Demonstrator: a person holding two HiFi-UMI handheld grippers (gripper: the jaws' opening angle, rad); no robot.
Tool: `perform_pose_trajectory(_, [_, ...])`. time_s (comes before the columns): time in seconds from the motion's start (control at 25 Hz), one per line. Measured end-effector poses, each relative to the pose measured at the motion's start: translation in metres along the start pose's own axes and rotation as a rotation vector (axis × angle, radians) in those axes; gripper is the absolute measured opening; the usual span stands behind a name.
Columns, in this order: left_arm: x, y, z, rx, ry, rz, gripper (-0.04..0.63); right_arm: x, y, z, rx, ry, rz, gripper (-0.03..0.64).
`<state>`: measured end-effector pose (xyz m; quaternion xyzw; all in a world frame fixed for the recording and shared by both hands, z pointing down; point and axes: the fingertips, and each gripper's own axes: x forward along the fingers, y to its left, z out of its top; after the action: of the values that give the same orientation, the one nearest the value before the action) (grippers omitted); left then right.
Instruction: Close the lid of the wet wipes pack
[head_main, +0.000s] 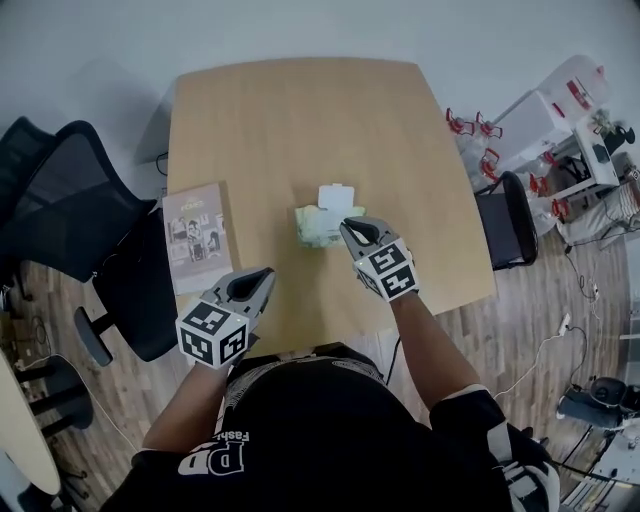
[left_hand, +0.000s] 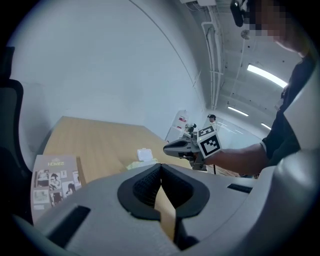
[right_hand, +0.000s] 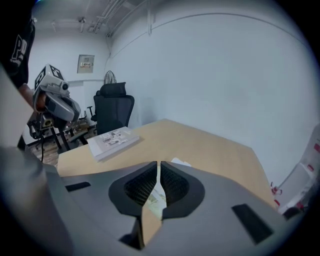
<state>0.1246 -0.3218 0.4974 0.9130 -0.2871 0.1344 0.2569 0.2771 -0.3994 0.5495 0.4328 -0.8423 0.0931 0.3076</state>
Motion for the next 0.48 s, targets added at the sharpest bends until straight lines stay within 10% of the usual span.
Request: perform_pose_trajectory(0.48, [-0.003,0.013,-0.001,-0.061,-0.026,0.146,0.018,0.074,-0.05,0.003,-0.154,0.086,0.053,0.063])
